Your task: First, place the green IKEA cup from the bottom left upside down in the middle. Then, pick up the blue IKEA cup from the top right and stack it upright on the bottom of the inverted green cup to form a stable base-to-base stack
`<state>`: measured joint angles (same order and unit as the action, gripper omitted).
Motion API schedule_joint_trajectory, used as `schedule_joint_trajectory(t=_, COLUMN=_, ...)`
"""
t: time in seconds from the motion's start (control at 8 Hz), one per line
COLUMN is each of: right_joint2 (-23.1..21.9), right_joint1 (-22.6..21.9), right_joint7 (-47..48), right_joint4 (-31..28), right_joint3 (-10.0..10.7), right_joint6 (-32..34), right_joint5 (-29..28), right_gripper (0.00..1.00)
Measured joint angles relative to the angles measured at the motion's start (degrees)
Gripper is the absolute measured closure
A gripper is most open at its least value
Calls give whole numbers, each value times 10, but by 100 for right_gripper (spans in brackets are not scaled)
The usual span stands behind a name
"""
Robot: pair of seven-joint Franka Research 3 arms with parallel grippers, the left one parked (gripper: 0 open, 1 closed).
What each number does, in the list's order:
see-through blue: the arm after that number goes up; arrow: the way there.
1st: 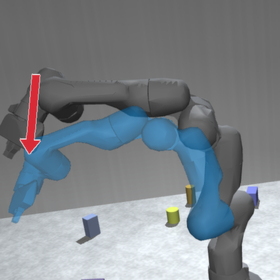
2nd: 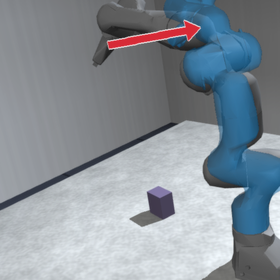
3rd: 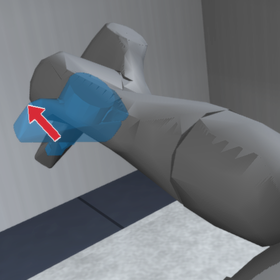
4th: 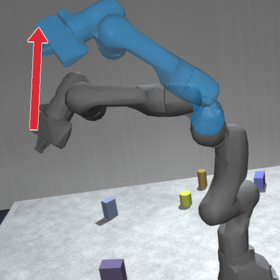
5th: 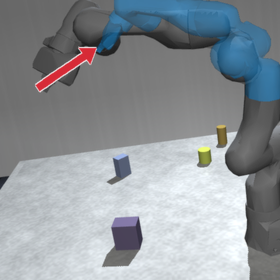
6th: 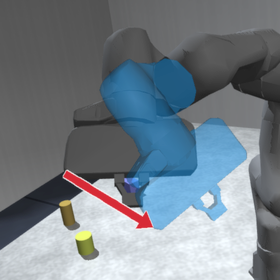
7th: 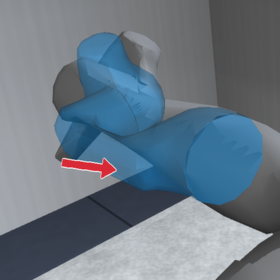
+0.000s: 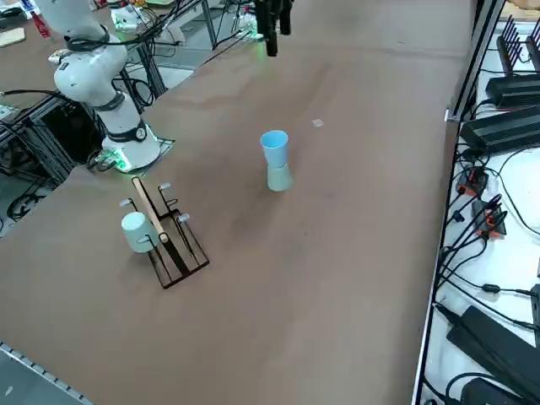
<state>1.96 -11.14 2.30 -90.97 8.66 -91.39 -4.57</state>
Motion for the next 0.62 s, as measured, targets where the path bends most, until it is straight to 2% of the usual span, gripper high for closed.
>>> schedule_joint_trajectory(t=0.62, right_joint2=-81, right_joint1=5, right_joint7=12, right_joint4=-66, right_joint3=2, right_joint6=-3, right_joint5=42, right_gripper=0)
